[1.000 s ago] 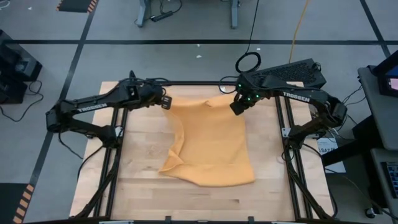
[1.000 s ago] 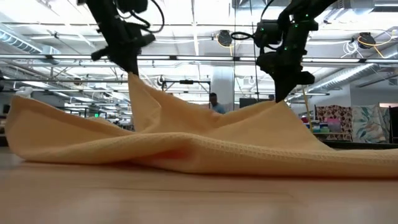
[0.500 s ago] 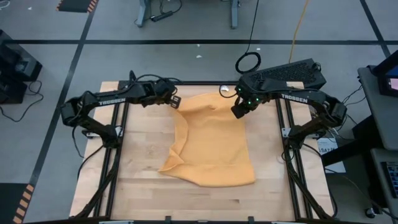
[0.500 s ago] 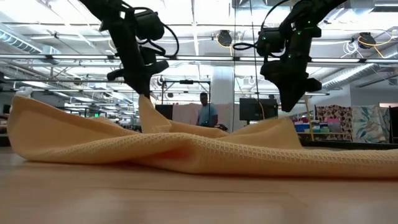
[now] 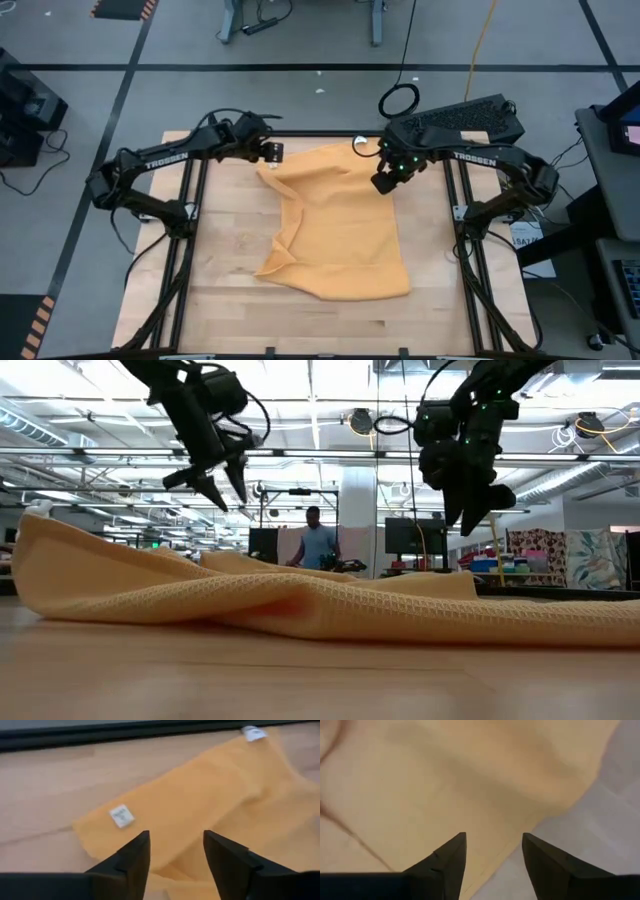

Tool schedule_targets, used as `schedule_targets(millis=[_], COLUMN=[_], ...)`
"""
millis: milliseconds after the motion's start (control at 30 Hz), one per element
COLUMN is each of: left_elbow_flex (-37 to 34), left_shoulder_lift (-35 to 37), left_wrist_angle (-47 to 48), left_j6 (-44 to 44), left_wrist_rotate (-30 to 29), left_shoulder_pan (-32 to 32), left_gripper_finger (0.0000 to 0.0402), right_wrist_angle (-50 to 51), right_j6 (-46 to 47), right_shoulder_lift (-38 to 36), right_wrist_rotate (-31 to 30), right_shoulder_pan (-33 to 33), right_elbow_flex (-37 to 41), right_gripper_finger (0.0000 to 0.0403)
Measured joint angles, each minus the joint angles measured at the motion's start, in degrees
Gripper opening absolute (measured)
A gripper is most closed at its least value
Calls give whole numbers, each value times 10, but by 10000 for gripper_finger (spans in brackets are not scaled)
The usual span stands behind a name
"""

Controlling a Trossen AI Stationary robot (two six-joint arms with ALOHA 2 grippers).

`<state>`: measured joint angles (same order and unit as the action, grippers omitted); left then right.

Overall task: Roll towel
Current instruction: Roll the yellow towel

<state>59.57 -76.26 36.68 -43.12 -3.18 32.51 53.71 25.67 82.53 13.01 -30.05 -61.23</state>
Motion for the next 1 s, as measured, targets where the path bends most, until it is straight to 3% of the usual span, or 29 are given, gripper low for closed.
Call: schedule_targets(millis=[200,267,400,533,633,833,1000], left_elbow_flex=[0,0,0,-13,-41,-145,-203], left_shoulder_lift=[43,51,52,39,30,28,25], left_wrist_angle=[-1,-1,2,5,4,-142,-215], left_j6=[52,55,29,7,1,-39,-117], left_wrist_rotate=[176,201,195,132,124,114,52], left_shoulder_pan=[-44,-73,-137,-200,-233,-275,-278], left_gripper_finger=[207,207,207,207,207,207,207], right_wrist_angle=[-1,-1,6,16,13,-18,-42], right_j6=[-20,-22,14,55,88,178,259], right_shoulder_lift=[-37,-53,-75,-81,-81,-80,-80], right_wrist_rotate=[7,7,6,-12,-22,-25,-18], right_shoulder_pan=[36,52,81,117,150,217,260], right_elbow_flex=[0,0,0,0,9,57,82], right_gripper_finger=[187,187,187,187,187,187,187])
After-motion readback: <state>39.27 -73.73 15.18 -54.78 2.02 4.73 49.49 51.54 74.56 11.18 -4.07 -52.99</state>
